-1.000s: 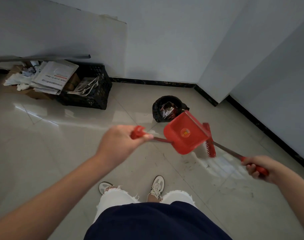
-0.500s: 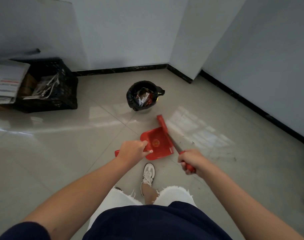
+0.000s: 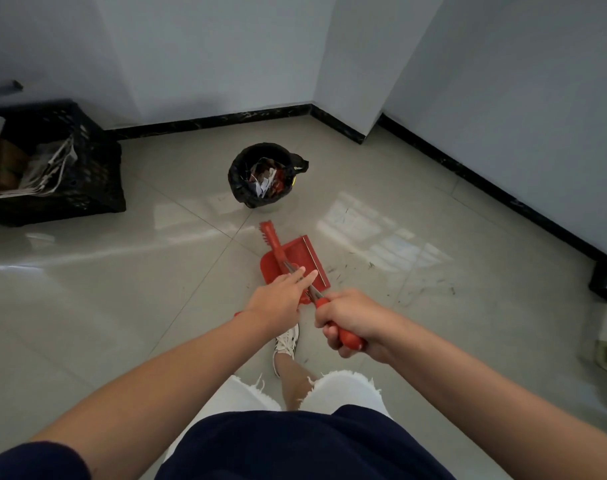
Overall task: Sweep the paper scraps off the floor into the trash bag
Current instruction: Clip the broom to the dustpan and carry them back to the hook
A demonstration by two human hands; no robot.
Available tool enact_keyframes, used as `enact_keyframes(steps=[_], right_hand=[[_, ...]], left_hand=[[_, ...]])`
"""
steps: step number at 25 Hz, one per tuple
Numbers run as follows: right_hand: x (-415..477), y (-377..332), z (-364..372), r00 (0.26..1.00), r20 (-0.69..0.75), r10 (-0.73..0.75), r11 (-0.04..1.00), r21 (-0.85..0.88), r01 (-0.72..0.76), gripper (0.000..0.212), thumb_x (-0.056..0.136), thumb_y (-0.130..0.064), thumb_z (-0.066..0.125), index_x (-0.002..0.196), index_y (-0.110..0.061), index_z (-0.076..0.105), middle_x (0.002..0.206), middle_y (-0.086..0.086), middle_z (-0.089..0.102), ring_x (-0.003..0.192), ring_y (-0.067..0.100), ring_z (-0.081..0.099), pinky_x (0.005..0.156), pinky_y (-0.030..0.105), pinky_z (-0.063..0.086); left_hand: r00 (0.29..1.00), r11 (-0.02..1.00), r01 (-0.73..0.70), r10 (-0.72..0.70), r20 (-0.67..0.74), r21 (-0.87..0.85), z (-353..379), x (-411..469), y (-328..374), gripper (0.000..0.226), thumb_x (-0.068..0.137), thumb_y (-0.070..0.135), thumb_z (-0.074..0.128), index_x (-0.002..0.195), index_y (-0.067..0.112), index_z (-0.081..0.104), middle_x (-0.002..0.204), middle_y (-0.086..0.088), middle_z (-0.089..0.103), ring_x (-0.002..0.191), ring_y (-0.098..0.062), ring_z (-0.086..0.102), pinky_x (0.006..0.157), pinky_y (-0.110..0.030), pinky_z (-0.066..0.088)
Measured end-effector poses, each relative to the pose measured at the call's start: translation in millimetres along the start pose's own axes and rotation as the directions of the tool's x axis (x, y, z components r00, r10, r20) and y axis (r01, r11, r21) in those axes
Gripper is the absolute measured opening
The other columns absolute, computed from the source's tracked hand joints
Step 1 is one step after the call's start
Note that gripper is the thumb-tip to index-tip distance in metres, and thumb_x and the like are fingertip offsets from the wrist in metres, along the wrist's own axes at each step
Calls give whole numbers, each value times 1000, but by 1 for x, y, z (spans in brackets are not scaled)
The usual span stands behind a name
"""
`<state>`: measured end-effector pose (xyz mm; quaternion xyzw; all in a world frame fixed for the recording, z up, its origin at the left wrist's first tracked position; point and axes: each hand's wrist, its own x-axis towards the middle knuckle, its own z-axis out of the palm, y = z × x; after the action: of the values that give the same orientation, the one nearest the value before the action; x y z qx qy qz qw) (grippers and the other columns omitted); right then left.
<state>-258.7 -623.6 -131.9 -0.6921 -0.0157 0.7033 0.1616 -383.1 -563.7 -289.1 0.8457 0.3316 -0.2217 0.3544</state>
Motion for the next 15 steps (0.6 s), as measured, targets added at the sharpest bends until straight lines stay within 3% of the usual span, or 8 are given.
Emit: enact_keyframes(steps=[2, 5, 8, 11, 15], right_hand=[[-9, 1, 0, 1000, 20, 23, 999, 31, -24, 21, 82, 4, 44, 97, -11, 49, 51, 3, 43, 33, 7, 41, 37, 12, 29], [-15, -1, 0, 997, 61, 39, 995, 85, -44, 22, 82, 5, 44, 97, -11, 46, 51, 4, 43, 31, 7, 42, 35, 11, 28], [-18, -1, 5, 995, 83, 55, 998, 23, -57, 19, 82, 6, 44, 92, -10, 45, 46, 2, 42, 30, 7, 43, 35, 11, 29], [-24, 6, 10, 994, 91, 60, 997, -55, -55, 16, 82, 5, 44, 85, -11, 44, 47, 2, 43, 31, 8, 43, 35, 13, 31], [-21, 5, 3, 995, 92, 35, 999, -21, -33, 19, 80, 4, 44, 76, -14, 40, 42, 0, 44, 30, 8, 44, 35, 13, 31]], left_hand=[[1000, 998, -5, 5, -7, -55, -2, -4, -2, 75, 83, 5, 50, 147, 39, 29, 154, 11, 35, 139, -16, 35, 102, -44, 45], [999, 998, -35, 33, -33, -55, -6, -11, -4, 63, 75, -1, 45, 123, 40, 43, 124, 14, 57, 116, -19, 50, 84, -45, 51], [994, 996, -87, 87, -70, 6, -8, -16, -4, 51, 74, -1, 46, 109, 36, 45, 112, 20, 59, 100, -17, 43, 74, -40, 50], [982, 968, -156, 174, -75, 195, -9, -14, 0, 45, 78, 1, 48, 109, 33, 48, 107, 15, 58, 100, -18, 42, 73, -30, 37], [959, 929, -224, 264, -104, 294, -4, -2, 6, 29, 81, 11, 53, 100, 31, 45, 98, 11, 53, 92, -20, 44, 73, -32, 38]])
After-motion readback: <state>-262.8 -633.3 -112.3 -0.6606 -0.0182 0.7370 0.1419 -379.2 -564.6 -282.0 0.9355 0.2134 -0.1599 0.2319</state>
